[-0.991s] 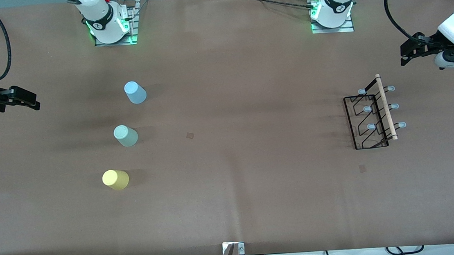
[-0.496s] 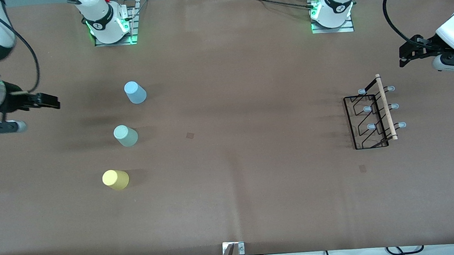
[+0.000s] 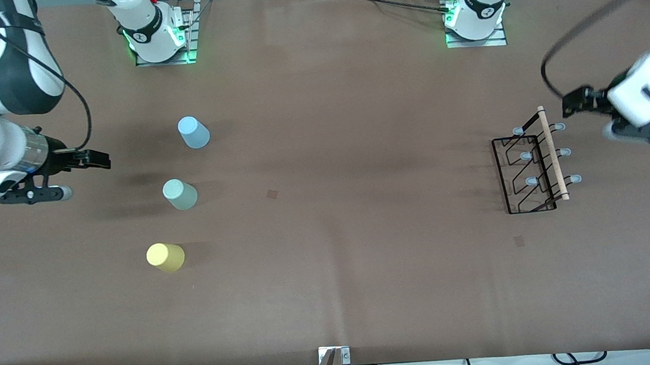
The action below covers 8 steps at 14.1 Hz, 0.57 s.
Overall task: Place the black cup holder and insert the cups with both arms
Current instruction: 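Reach the right gripper to the teal cup while the left gripper grasps the rack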
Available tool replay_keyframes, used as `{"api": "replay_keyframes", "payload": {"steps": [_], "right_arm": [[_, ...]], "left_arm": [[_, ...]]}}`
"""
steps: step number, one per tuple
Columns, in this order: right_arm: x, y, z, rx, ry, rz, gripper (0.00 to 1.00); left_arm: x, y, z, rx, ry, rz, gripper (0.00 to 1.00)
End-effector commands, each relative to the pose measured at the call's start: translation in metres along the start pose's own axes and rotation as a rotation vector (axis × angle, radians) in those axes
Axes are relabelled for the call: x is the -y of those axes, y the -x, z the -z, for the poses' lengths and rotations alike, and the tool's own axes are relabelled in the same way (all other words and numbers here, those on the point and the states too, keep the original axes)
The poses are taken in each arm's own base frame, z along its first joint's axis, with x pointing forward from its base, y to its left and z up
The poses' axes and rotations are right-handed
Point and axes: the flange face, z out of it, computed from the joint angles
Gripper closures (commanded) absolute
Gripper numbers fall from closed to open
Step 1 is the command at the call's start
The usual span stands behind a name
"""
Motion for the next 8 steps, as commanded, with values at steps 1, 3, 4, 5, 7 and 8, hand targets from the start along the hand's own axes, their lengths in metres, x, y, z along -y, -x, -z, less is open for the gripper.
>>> {"api": "replay_keyframes", "payload": {"steps": [1,3,4,5,7,8], "right_arm": [[0.03,0.005,-0.01,-0.063,0.002,0.041,0.0],[0.05,0.004,-0.025,-0.106,0.001,0.074,0.0],[0.062,0.002,-0.035,-0.117,-0.004,0.068,0.0],[0.072,-0.001,-0.047,-0.138,-0.012,0.046,0.0],[0.081,-0.014,-0.078,-0.163,-0.03,0.024,0.0],[0.083,-0.02,-0.087,-0.175,-0.036,0.024,0.0]], "left_arm": [[0.05,-0.027,-0.064,-0.032,-0.003,0.0,0.0],[0.051,-0.033,-0.093,-0.119,-0.024,-0.001,0.0],[0.051,-0.032,-0.102,-0.14,-0.027,0.0,0.0],[0.049,-0.031,-0.106,-0.153,-0.03,0.002,0.01],[0.04,-0.026,-0.099,-0.167,-0.033,-0.005,0.01],[0.035,-0.02,-0.101,-0.16,-0.031,-0.011,0.01]]}}
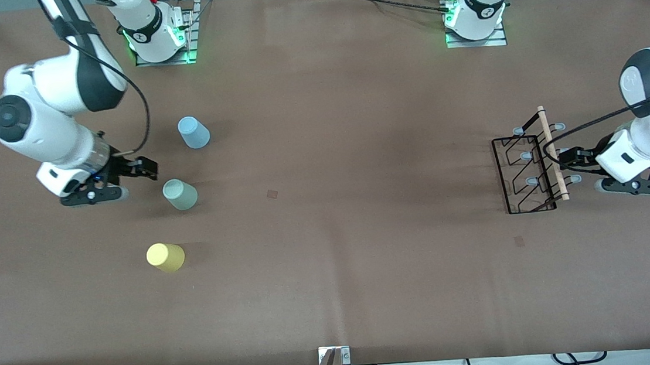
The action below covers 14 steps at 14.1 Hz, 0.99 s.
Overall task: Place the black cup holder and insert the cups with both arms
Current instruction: 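Reach the right gripper to the teal cup while the left gripper grasps the rack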
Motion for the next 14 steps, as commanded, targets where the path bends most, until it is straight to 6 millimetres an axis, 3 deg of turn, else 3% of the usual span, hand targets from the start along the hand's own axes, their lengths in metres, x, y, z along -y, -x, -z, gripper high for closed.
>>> {"api": "replay_keyframes", "payload": {"steps": [1,4,6,9,11,14], "right_arm": [[0.001,-0.01,-0.035,-0.03,-0.018,-0.022,0.0],[0.003,-0.009,-0.048,-0.018,-0.021,-0.073,0.0],[0.005,-0.004,-0.058,-0.025,-0.025,-0.108,0.0],[0.01,0.001,-0.069,-0.012,-0.03,-0.258,0.0],[0.014,0.004,-0.082,0.003,-0.03,-0.296,0.0],[0.014,0.014,-0.104,-0.028,-0.042,-0.296,0.0]], "left_arm": [[-0.016,0.027,0.007,-0.001,-0.007,-0.021,0.04],[-0.022,0.048,-0.029,-0.049,-0.015,-0.024,0.07],[-0.031,0.06,-0.047,-0.067,-0.017,-0.035,0.28],[-0.03,0.059,-0.045,-0.069,-0.018,-0.034,0.58],[-0.03,0.059,-0.045,-0.071,-0.018,-0.032,0.7],[-0.03,0.059,-0.046,-0.068,-0.017,-0.032,0.77]]}}
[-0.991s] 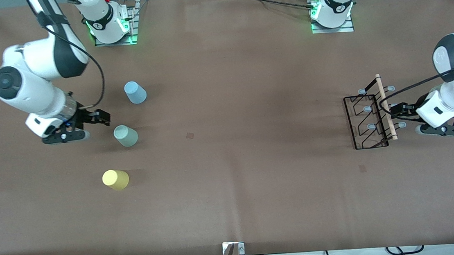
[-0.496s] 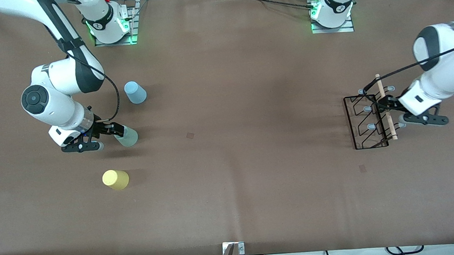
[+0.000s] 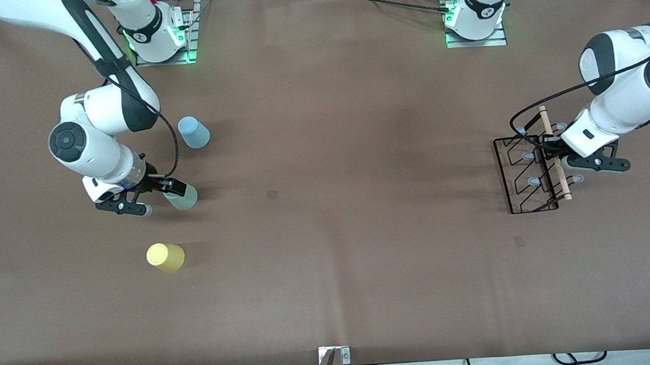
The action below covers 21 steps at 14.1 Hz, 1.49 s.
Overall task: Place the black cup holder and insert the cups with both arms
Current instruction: 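Move the rack mid-table with the left gripper while the right gripper grasps the teal cup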
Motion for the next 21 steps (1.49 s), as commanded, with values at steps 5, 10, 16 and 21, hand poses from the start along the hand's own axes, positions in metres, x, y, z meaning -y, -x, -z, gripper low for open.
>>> {"api": "replay_keyframes", "payload": {"steps": [5,10,16,21], "right_arm": [[-0.004,0.014,-0.029,-0.015,-0.013,-0.022,0.0],[-0.004,0.012,-0.028,-0.018,-0.015,-0.022,0.0],[-0.004,0.012,-0.027,-0.016,-0.015,-0.024,0.99],[-0.004,0.012,-0.026,-0.015,-0.014,-0.021,1.0]], "left_arm": [[-0.004,-0.004,0.048,-0.046,-0.021,-0.022,0.88],[-0.113,-0.043,0.127,0.0,0.003,-0.031,0.91],[-0.274,-0.059,0.124,-0.002,0.066,0.058,0.9],[-0.399,-0.052,0.089,0.059,0.117,0.103,0.9]]}}
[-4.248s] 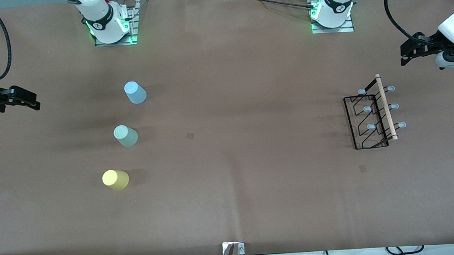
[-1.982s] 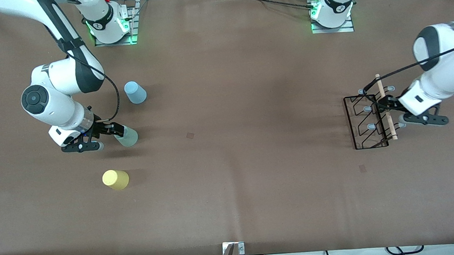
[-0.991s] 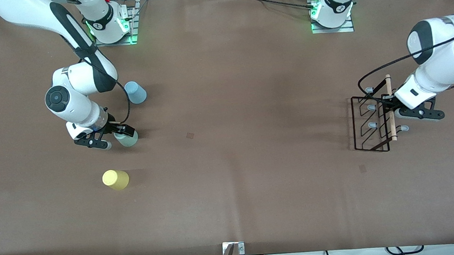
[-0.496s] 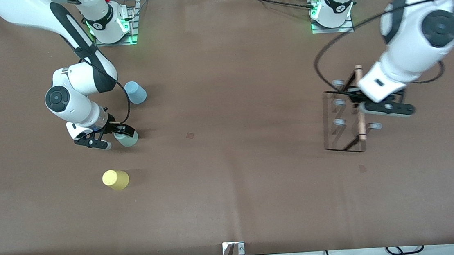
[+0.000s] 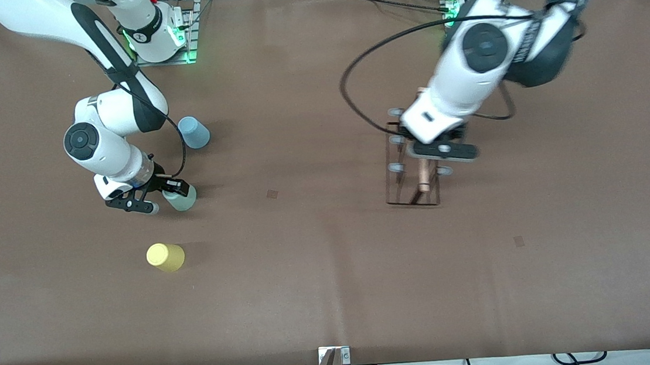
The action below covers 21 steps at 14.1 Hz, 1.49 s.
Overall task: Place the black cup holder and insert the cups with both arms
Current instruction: 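Move the rack mid-table with the left gripper while the right gripper grasps the teal cup, then lift the teal cup with the right gripper while the left gripper withdraws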
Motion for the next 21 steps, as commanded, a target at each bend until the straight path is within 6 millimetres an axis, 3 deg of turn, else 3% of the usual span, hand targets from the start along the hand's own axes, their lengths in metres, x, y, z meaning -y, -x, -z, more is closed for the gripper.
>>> {"api": "replay_keyframes", "payload": {"steps": [1,3,5,7,12,13,14,15,17,18,21], "right_arm": [[0.0,0.002,0.001,-0.006,-0.003,-0.006,1.0],[0.0,0.002,0.002,-0.008,-0.002,0.007,1.0],[0.001,0.001,0.005,-0.015,0.0,0.018,1.0],[0.0,0.001,0.006,-0.014,0.001,0.017,1.0],[-0.001,0.0,0.01,-0.02,0.0,0.034,1.0],[-0.001,0.001,0.014,-0.014,0.006,0.038,1.0],[0.0,0.001,0.018,-0.006,0.012,0.039,1.0],[-0.001,-0.001,0.024,0.0,0.017,0.041,1.0],[-0.002,0.0,0.04,-0.001,0.025,0.07,1.0],[-0.002,0.001,0.057,-0.003,0.032,0.075,1.0],[0.01,0.008,0.127,0.018,0.069,0.075,1.0]], "left_arm": [[-0.051,-0.006,-0.016,0.025,0.024,0.049,0.9],[-0.089,-0.001,-0.034,0.026,0.052,0.064,0.9],[-0.114,0.003,-0.05,-0.004,0.083,0.093,0.9],[-0.129,0.009,-0.058,-0.04,0.058,0.091,0.9],[-0.138,0.014,-0.078,-0.054,0.004,0.074,0.84],[-0.138,0.014,-0.08,-0.051,0.004,0.074,0.73],[-0.134,0.011,-0.08,-0.052,-0.001,0.069,0.25],[-0.13,0.01,-0.079,-0.051,-0.005,0.063,0.0],[-0.127,0.008,-0.074,-0.055,-0.012,0.071,0.0],[-0.121,0.008,-0.065,-0.053,-0.027,0.075,0.0],[-0.073,-0.004,0.002,-0.023,-0.11,0.014,0.0]]}}
